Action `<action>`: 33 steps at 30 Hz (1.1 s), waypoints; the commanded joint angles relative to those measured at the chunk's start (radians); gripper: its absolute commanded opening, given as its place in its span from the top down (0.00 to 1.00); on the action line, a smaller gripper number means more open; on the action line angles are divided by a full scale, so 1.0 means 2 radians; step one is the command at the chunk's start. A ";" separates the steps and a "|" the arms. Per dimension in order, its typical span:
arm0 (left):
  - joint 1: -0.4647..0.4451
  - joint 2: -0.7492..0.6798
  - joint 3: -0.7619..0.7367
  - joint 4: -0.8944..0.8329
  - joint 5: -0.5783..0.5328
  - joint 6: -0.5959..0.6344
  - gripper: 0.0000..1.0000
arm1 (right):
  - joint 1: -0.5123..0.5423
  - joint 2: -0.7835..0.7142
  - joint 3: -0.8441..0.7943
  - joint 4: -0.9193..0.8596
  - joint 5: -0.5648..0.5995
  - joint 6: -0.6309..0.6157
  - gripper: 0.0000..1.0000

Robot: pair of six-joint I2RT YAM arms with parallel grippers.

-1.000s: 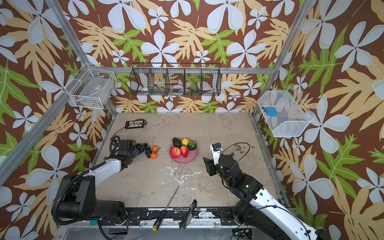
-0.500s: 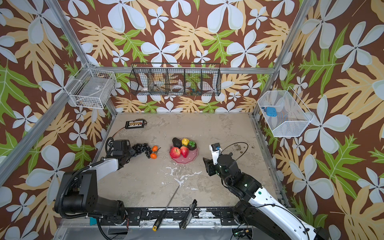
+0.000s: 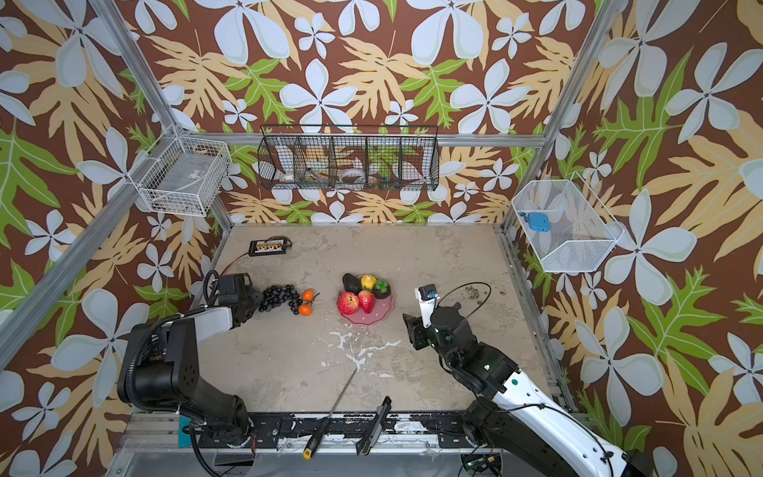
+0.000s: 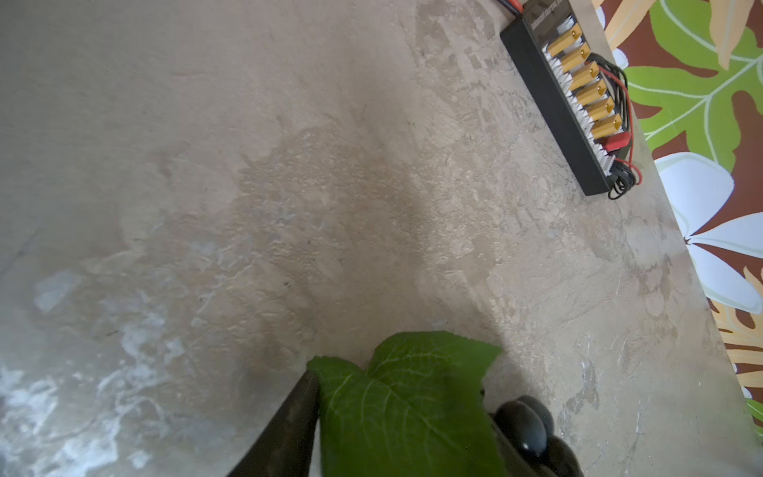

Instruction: Place and organize the fake fruits in the fruit bowl

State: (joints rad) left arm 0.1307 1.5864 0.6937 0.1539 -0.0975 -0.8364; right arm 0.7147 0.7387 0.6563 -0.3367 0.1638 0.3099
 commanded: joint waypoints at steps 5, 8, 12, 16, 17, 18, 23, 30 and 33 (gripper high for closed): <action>0.004 0.015 0.015 0.000 -0.004 -0.001 0.55 | 0.001 0.004 0.000 0.008 -0.001 0.001 0.46; 0.008 0.021 0.017 0.000 -0.001 0.000 0.57 | 0.000 0.006 0.001 0.008 -0.001 0.001 0.46; 0.008 0.031 0.028 -0.007 -0.011 0.007 0.57 | 0.000 0.007 0.000 0.008 0.000 0.001 0.46; 0.009 0.038 0.030 -0.008 -0.004 0.012 0.57 | 0.000 0.007 0.000 0.008 0.001 0.001 0.46; 0.008 0.040 0.030 -0.007 0.001 0.012 0.57 | 0.001 0.007 -0.001 0.008 0.001 0.001 0.46; 0.009 0.043 0.030 -0.007 0.006 0.013 0.57 | 0.001 0.008 0.000 0.009 0.001 0.001 0.46; 0.008 0.046 0.030 -0.004 0.021 0.018 0.64 | 0.001 0.008 0.000 0.007 0.002 0.001 0.46; 0.003 0.031 0.023 0.003 0.030 0.019 0.70 | 0.000 0.009 0.001 0.007 0.003 0.001 0.46; -0.005 0.020 0.016 0.009 0.024 0.019 0.72 | 0.001 0.009 0.001 0.006 0.004 0.001 0.46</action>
State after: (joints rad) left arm 0.1314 1.6428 0.7330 0.1474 -0.0509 -0.8021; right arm 0.7147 0.7563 0.6556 -0.3367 0.1619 0.3099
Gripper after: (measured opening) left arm 0.286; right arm 0.539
